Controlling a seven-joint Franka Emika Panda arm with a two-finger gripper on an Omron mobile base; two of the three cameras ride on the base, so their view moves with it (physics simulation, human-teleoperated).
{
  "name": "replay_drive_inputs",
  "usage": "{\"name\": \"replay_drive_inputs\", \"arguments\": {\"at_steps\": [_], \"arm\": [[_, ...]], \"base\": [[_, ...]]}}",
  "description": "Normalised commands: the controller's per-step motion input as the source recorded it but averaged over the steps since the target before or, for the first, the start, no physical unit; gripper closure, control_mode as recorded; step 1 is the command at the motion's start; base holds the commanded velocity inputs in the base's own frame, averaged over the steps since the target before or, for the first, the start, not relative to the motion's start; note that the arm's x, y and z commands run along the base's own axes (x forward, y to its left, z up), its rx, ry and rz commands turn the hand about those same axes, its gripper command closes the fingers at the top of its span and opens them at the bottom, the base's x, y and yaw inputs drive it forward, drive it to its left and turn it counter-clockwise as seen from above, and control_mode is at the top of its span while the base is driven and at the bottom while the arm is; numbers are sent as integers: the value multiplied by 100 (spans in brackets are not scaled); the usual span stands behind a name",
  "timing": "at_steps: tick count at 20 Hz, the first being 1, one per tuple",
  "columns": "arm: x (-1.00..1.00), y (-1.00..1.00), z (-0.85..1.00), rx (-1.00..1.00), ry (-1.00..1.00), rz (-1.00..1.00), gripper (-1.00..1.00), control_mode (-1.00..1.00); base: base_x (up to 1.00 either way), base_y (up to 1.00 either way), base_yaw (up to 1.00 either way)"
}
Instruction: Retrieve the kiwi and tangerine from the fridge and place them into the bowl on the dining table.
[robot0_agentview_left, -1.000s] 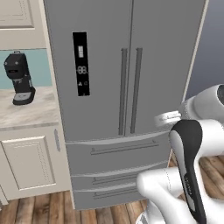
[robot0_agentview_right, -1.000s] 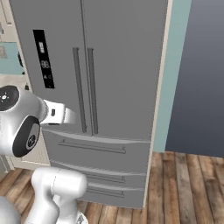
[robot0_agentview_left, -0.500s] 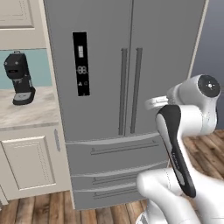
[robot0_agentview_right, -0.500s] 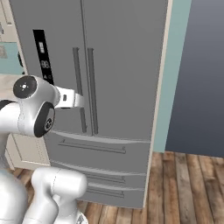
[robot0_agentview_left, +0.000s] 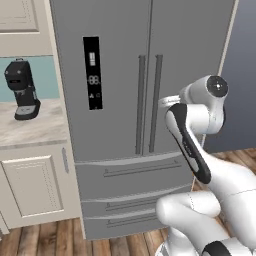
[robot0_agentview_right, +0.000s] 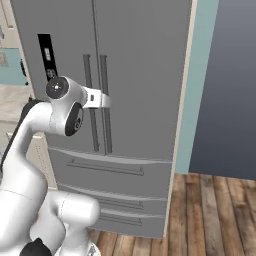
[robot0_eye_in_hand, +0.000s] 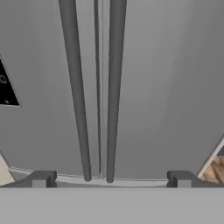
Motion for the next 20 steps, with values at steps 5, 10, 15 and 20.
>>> {"name": "replay_drive_inputs", "arguments": {"at_steps": [5,10,15,20], "arm": [[89,-2,0,0,0,0,-100,-100],[77,-2,0,0,0,0,-100,-100],[65,-8,0,0,0,0,-100,-100],[63,-5,0,0,0,0,-100,-100]], "base": [[0,0,0],[0,0,0],[0,0,0],[0,0,0]]}}
